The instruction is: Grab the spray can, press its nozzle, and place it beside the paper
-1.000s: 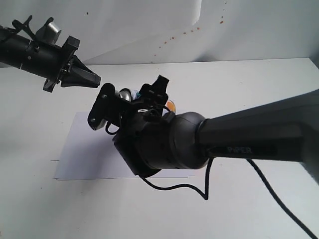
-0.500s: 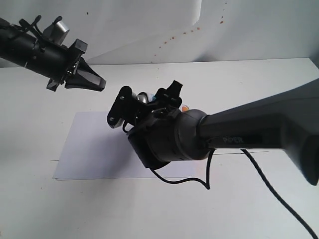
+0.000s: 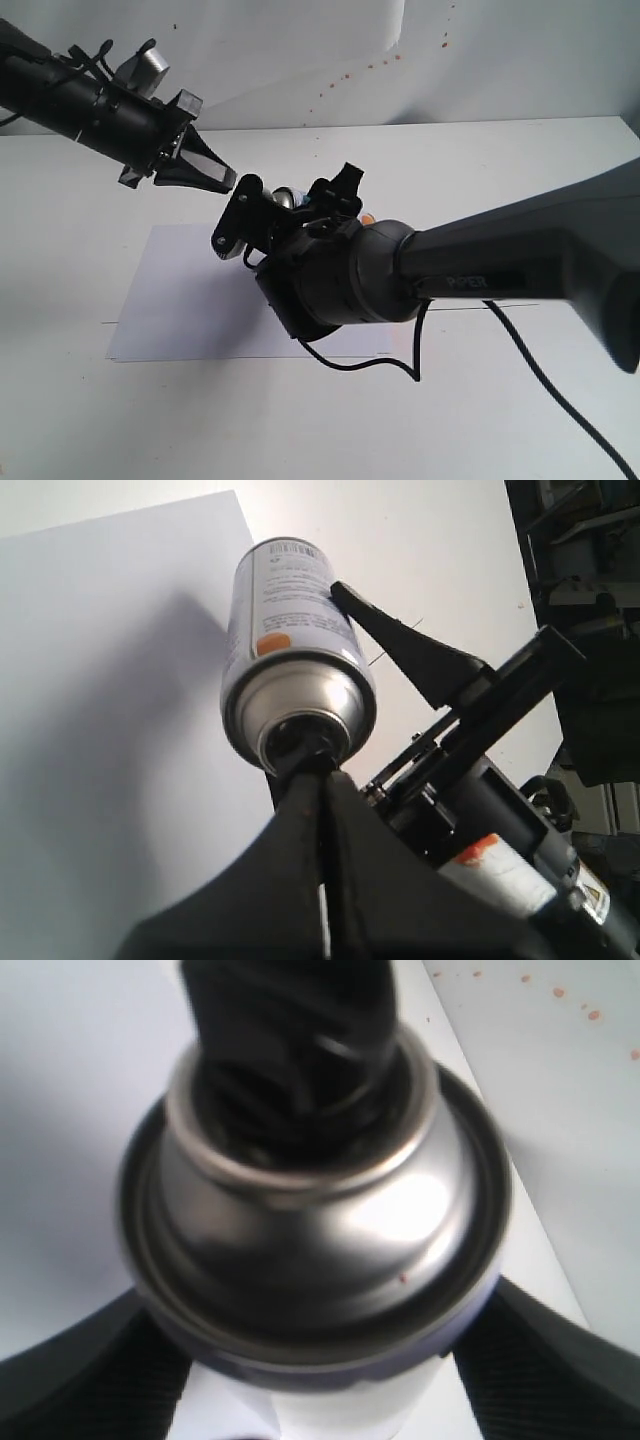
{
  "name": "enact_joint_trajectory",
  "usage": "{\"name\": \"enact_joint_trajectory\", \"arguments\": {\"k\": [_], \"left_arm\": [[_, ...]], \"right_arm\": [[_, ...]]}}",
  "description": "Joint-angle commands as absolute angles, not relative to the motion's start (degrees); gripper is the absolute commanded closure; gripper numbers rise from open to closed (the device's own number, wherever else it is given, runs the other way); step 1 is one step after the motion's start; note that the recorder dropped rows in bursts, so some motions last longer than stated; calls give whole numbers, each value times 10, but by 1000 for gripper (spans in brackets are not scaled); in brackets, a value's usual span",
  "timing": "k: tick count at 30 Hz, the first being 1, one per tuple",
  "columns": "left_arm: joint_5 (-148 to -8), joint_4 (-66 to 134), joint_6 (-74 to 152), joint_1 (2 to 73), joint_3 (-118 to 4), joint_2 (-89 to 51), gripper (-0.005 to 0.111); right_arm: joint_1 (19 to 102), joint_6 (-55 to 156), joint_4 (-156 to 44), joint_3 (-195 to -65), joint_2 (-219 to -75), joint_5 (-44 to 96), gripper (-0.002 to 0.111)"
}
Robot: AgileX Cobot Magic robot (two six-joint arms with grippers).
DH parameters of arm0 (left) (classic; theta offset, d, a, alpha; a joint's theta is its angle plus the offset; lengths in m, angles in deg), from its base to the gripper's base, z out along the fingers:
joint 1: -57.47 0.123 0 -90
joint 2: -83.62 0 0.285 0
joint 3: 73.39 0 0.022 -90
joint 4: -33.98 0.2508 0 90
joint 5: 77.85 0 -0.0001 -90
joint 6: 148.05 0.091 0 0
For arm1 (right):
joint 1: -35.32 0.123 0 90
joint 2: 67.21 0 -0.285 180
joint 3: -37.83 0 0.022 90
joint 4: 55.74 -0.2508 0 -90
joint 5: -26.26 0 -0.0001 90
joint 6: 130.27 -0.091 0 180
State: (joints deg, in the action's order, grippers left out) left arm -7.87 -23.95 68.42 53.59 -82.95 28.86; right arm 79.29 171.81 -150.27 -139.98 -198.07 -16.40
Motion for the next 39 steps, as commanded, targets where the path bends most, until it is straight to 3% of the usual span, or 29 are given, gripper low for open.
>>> {"name": "enact_joint_trajectory", "arguments": {"k": [1, 39], "left_arm": [[-79, -254, 694, 534, -828, 316, 107], [-79, -268, 712, 515, -828, 327, 107]], "right_arm": [[793, 1724, -1487, -1407, -1973, -171, 108], [793, 1722, -1445, -1407, -1973, -141, 108]]}}
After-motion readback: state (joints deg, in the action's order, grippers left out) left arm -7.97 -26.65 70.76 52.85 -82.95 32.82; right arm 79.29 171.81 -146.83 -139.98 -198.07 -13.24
